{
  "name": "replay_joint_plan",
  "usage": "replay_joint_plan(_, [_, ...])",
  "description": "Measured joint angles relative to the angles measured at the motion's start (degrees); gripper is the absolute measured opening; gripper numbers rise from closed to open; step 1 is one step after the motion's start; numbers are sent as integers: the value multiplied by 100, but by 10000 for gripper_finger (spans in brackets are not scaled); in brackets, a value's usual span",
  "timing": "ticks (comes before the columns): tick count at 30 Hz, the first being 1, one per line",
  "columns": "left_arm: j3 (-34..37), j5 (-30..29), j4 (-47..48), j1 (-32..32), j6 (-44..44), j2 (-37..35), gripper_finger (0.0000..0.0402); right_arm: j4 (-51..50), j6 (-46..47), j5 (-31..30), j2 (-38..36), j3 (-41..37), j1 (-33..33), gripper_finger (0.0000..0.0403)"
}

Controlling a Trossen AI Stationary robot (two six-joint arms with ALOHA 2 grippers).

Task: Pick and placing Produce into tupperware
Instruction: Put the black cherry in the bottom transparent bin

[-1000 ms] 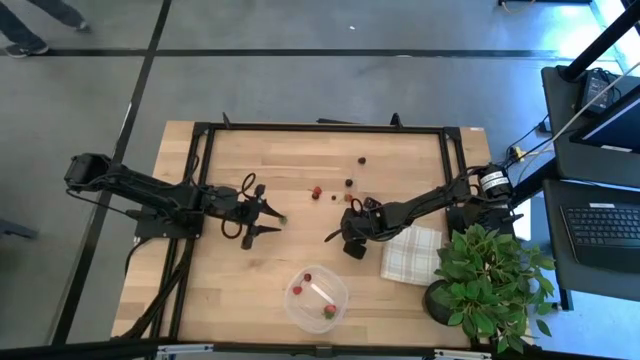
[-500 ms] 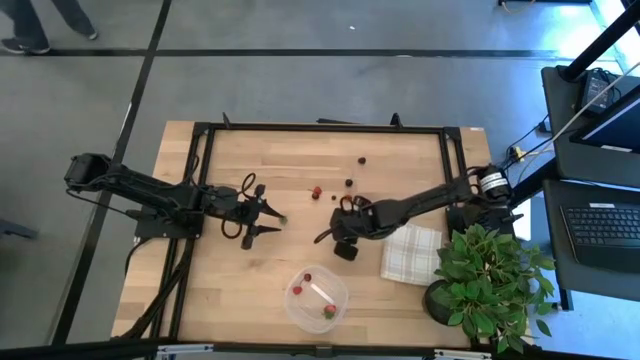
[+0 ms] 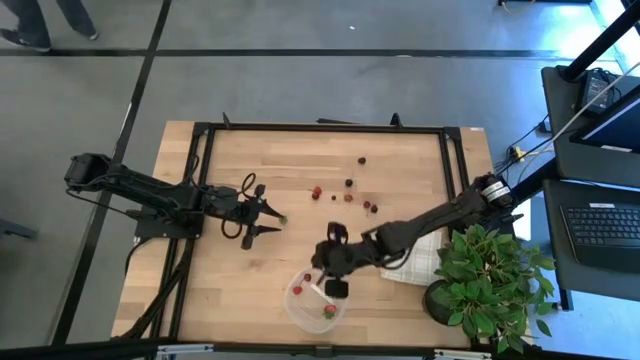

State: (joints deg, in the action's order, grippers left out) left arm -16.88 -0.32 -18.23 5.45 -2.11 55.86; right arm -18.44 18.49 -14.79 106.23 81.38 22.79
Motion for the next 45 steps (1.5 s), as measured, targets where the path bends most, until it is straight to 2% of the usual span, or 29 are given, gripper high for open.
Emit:
replay_joint_plan(9, [-2,-2,135,-2,2,2,169,623,93,462,528,1,297,114])
replay_joint_plan(15, [-3,-2,167,0,5,2,169,467,425,689,680,1,293,114])
replay_joint_plan(24, [-3,-2,205,-1,6,2,169,-568,276,695,826,695,297,114])
replay_joint_plan(33, [-2,-2,231,0,7,2,169,-2519,172,718,1856,2294,293,114])
replay_joint_plan(38, [-2,-2,256,0,7,2,169,-2693,60,1087,2257,2844,293,114])
replay_joint_plan(45, [-2,-2,305,0,11,2,169,-3049,306,1316,2516,2899,260,114])
